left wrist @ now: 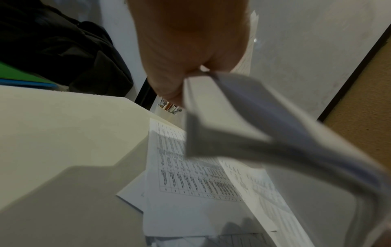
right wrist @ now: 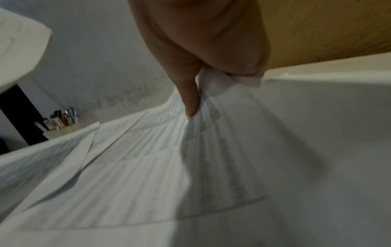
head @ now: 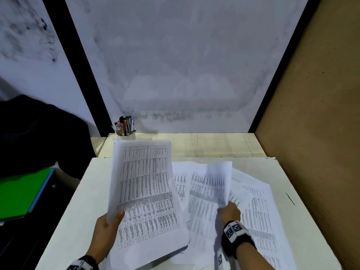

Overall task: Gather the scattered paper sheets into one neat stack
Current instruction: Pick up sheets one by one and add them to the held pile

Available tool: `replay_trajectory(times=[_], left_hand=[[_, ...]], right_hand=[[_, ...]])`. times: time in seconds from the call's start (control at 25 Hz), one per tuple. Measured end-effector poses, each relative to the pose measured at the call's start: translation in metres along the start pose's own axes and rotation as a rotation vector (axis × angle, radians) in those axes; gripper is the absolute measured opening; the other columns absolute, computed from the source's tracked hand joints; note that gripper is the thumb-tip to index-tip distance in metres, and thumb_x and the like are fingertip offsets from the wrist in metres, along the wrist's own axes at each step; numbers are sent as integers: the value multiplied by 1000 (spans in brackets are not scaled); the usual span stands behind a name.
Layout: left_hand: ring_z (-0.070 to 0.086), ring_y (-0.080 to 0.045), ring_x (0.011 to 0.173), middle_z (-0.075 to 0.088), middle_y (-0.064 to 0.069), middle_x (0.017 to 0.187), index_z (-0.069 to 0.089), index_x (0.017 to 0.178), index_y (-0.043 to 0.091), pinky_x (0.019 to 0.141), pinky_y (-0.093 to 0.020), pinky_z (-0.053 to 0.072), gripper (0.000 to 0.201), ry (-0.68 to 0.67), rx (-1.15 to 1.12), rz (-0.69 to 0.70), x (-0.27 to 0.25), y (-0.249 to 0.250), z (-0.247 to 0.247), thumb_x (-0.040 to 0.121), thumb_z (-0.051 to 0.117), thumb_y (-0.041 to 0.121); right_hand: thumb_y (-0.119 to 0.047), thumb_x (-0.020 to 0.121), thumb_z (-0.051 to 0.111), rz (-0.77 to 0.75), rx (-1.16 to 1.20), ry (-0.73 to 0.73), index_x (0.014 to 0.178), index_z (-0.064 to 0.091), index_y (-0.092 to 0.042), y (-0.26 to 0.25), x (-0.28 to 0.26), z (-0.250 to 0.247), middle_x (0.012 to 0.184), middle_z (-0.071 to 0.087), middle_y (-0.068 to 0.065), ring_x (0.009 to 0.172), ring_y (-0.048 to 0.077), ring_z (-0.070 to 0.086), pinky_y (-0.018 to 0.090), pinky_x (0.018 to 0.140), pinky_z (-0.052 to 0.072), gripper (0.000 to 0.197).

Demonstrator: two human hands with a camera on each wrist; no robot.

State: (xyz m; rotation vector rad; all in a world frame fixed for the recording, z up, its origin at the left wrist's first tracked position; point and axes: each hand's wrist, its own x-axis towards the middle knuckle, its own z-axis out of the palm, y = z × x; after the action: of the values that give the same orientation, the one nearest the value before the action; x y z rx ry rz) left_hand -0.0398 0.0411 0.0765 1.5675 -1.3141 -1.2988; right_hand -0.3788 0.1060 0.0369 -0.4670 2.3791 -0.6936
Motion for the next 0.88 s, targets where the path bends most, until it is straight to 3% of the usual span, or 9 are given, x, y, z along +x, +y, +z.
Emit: replay_trajectory(times=[0.2,0.28,0.36,0.44,0.52,0.6,0.76,0.8,0.88], left_hand=[[62,-30,74,67,-17,79,63,90,-6,62,-31,47,22,23,-88,8,2,18,-13,91,52,13],[63,-29,74,67,-16,83,62,94,-6,59,-30,49,21,15,-125,-1,7,25,-11,91,52,13],[64,-27,71,68,-15,82,62,93,-4,55,-28,51,20,-13,-132,11,13,32,-3,91,52,14],[67,-31,77,70,-15,85,63,94,0,62,-34,52,20,-79,-129,49,17,45,12,90,53,17],[68,-29,84,72,-9,89,65,96,8,71,-36,52,17,-161,-128,93,17,58,27,90,54,20],[69,-20,79,74,-2,84,66,92,15,73,-33,52,16,-268,-142,106,14,70,38,91,52,23],[50,-19,59,55,-10,57,52,67,5,54,-32,38,52,-335,-173,104,16,90,40,80,55,55],[51,-20,58,57,-7,57,53,67,6,50,-29,41,58,-327,-188,72,17,94,38,81,46,62],[62,-21,71,68,-1,74,60,82,19,51,-29,52,43,-301,-259,46,18,101,34,87,34,52]], right_hand=[[-2,90,54,-363,206,216,114,59,4,-41,-21,-90,100,66,21,91,32,64,29,76,51,26],[1,87,57,-425,529,216,100,61,-2,-64,-34,-132,87,62,13,78,22,61,16,60,47,14],[0,86,59,-503,735,92,95,63,-11,-82,-45,-158,78,71,-2,67,5,67,11,53,49,15],[-2,86,58,-525,769,-62,93,64,-16,-92,-48,-152,70,74,-12,66,-1,69,13,59,53,17],[-3,89,56,-493,717,-192,105,63,-15,-96,-44,-121,91,74,-7,87,10,69,25,82,53,22],[-1,91,53,-447,651,-314,119,56,-12,-98,-45,-90,115,65,4,106,23,61,34,95,44,31],[7,91,47,-396,673,-459,124,48,-12,-109,-55,-67,106,60,-1,106,21,54,31,97,38,38],[7,91,48,-397,679,-460,121,49,-11,-113,-59,-67,102,60,-2,103,21,55,31,96,39,36],[4,90,52,-449,658,-393,116,52,-10,-120,-62,-65,100,61,0,100,22,57,32,93,41,30]])
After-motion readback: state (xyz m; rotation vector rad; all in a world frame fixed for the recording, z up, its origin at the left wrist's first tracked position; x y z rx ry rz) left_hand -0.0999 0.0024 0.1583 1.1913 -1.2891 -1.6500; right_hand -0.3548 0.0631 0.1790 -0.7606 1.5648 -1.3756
